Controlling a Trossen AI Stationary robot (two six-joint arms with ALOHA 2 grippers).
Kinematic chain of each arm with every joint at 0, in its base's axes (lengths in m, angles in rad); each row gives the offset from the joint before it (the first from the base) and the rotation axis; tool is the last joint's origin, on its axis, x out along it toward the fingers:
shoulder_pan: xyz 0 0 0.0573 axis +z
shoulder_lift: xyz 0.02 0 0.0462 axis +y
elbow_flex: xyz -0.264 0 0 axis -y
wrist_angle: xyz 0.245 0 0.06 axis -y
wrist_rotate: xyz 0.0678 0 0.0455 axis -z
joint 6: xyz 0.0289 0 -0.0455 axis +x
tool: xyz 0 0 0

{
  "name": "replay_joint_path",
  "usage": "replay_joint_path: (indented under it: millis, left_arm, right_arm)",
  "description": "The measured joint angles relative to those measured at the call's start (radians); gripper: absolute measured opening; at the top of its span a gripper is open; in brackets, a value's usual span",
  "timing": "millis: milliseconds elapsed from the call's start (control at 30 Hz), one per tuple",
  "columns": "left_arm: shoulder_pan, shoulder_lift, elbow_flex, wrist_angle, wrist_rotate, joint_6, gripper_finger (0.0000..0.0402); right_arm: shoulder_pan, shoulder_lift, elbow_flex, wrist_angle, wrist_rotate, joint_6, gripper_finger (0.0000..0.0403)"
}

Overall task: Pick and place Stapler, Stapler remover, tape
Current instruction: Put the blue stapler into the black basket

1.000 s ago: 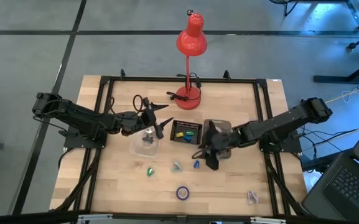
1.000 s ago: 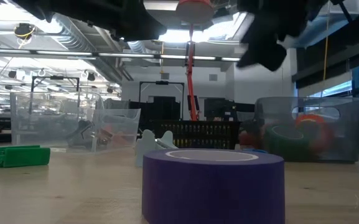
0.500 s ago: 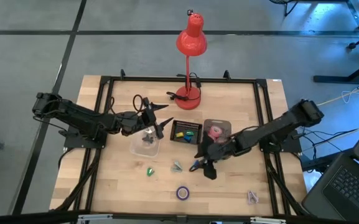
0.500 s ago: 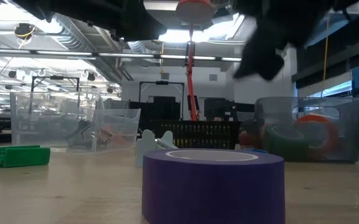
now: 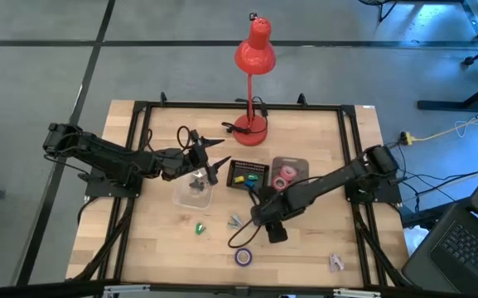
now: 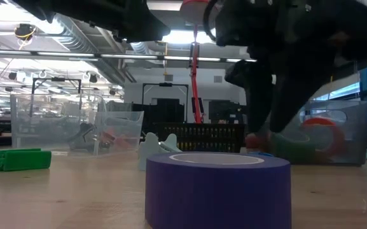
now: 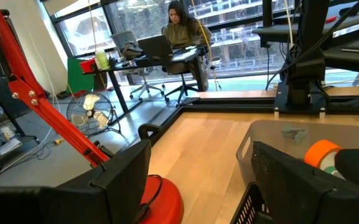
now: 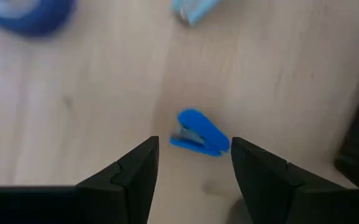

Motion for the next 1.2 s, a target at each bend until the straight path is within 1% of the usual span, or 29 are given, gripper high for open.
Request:
replay_joint_path:
  millis: [67,200,367,500,767,1200]
  left_arm:
    - [0.000,0.000,0.000,-0.006,0.002,0.000,0.0269]
    - [0.000,0.000,0.000,-0.027,0.003,0.000,0.0269]
    - [0.000,0.000,0.000,-0.032,0.003,0.000,0.0269]
    - [0.000,0.000,0.000,-0.031,0.003,0.000,0.0269]
    - [0.000,0.000,0.000,-0.030,0.002,0.000,0.0269]
    - [0.000,0.000,0.000,-0.029,0.002,0.000,0.0269]
  right_arm:
    - [0.000,0.032,0.042,-0.065,0.012,-0.039,0.0199]
    - [0.001,0.082,0.093,-0.137,0.014,-0.145,0.0198]
    - [0.013,0.107,0.098,-0.150,0.007,-0.285,0.0197]
    - [0.022,0.109,0.098,-0.146,0.007,-0.363,0.0197]
    - [0.027,0.109,0.098,-0.133,0.128,-0.420,0.0197]
    - [0.027,0.122,0.100,-0.077,0.130,-0.459,0.0197]
